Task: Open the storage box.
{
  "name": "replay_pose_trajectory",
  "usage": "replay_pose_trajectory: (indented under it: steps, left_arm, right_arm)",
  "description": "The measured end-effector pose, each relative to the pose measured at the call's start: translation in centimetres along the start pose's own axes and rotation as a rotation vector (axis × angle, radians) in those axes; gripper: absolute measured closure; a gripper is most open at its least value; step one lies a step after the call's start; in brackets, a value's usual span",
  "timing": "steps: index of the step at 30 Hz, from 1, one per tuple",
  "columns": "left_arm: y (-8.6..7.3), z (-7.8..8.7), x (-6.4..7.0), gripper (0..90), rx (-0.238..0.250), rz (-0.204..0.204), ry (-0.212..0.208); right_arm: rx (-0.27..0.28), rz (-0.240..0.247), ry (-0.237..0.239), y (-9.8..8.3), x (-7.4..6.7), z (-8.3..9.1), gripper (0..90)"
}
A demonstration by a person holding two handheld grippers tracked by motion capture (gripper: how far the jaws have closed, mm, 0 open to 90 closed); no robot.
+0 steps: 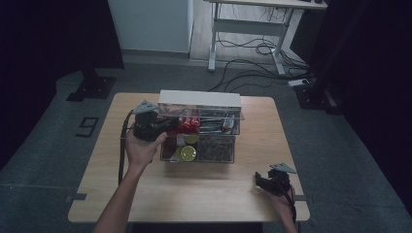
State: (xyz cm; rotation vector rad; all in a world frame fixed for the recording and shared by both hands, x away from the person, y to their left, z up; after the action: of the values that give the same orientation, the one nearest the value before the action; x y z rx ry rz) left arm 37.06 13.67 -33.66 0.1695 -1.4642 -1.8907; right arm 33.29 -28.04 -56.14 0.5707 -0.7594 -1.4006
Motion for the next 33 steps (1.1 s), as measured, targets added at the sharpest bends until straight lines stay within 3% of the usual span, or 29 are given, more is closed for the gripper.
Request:
replay_pose_trajectory:
  steps: [12, 33]
  left_arm:
    - [1.1, -0.2, -0.1, 90.0, 0.023, -0.011, 0.01]
    - [1.1, -0.4, 0.1, 90.0, 0.019, -0.012, -0.005]
  right_arm:
    - [0.002, 0.001, -0.003, 0.0, 0.0, 0.0, 23.9]
    - [0.002, 0.0, -0.002, -0.1, 0.0, 0.1, 24.1]
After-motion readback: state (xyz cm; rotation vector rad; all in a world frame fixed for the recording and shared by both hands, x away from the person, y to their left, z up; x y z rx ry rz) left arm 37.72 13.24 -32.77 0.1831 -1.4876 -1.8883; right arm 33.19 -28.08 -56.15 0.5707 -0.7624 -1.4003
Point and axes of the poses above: each handheld gripper's, and its own axes: z roughly backward along the jaws, y roughly out of its top, x roughly to its right, the point moved 1 cm from there along -z, roughly forward along the jaws, and after that the axes turned 13 degrees about -y, right-handed, at the moved point
